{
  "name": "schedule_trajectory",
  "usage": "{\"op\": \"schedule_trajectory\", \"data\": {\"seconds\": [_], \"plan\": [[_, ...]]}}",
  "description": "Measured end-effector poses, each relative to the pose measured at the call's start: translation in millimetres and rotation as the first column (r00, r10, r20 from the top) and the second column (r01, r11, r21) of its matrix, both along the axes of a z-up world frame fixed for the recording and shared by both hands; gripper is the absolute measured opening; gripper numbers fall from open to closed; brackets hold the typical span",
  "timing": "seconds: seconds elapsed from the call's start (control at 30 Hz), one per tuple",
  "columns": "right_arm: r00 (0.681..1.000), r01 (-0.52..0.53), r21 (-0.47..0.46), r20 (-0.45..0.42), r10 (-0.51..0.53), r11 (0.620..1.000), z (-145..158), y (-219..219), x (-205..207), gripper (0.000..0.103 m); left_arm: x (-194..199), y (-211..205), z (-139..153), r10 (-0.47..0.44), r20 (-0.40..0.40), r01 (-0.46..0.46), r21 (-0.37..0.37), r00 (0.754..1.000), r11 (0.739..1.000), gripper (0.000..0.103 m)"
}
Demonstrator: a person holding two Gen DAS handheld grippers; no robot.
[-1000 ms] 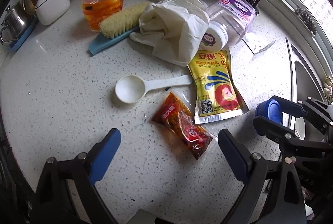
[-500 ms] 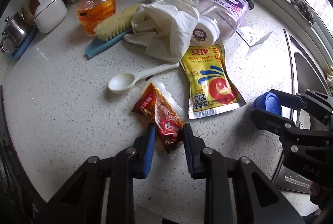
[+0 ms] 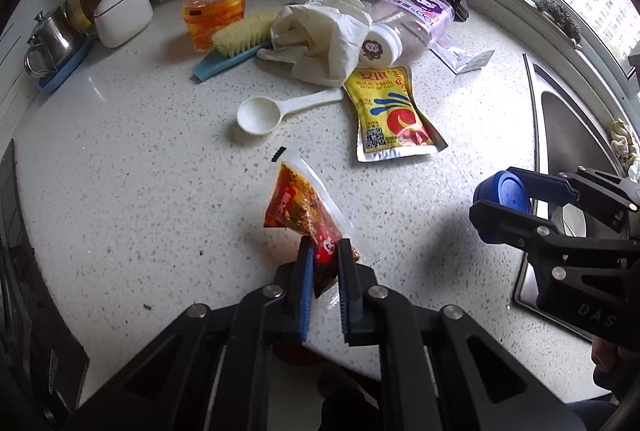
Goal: Collect trash
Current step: 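Lower the cap and wrapper into the red bin and open both grippers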
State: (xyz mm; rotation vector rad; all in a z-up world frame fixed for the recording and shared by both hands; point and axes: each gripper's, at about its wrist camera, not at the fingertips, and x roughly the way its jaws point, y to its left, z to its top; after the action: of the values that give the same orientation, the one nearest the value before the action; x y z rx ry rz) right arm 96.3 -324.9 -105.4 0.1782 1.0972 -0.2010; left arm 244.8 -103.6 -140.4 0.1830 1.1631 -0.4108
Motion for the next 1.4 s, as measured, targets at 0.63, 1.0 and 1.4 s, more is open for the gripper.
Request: {"op": "schedule_trajectory", "data": {"seconds": [0.63, 1.0, 1.4], "plan": [[0.995, -0.086, 0.006, 0.060, 0.085, 0.996, 0.9, 124.9, -74.7, 0.043, -137.7, 96.3, 22.0, 0.035, 0.038, -0.033, -0.032, 0.999, 0.999, 0.010], [0.989, -0.148, 0.022, -0.001, 0.148, 0.989, -47.9, 170.5, -107.0, 0.043, -196.1, 122.4, -32.5, 0.081, -0.090, -0.084, -0.026, 0.993, 0.996, 0.010], [0.983, -0.177, 0.031, -0.033, 0.179, 0.984, -156.0, 166.9, -115.5, 0.043, -193.3, 126.6, -147.5, 0.091, -0.146, -0.092, 0.001, 0.985, 0.996, 0.010]]}}
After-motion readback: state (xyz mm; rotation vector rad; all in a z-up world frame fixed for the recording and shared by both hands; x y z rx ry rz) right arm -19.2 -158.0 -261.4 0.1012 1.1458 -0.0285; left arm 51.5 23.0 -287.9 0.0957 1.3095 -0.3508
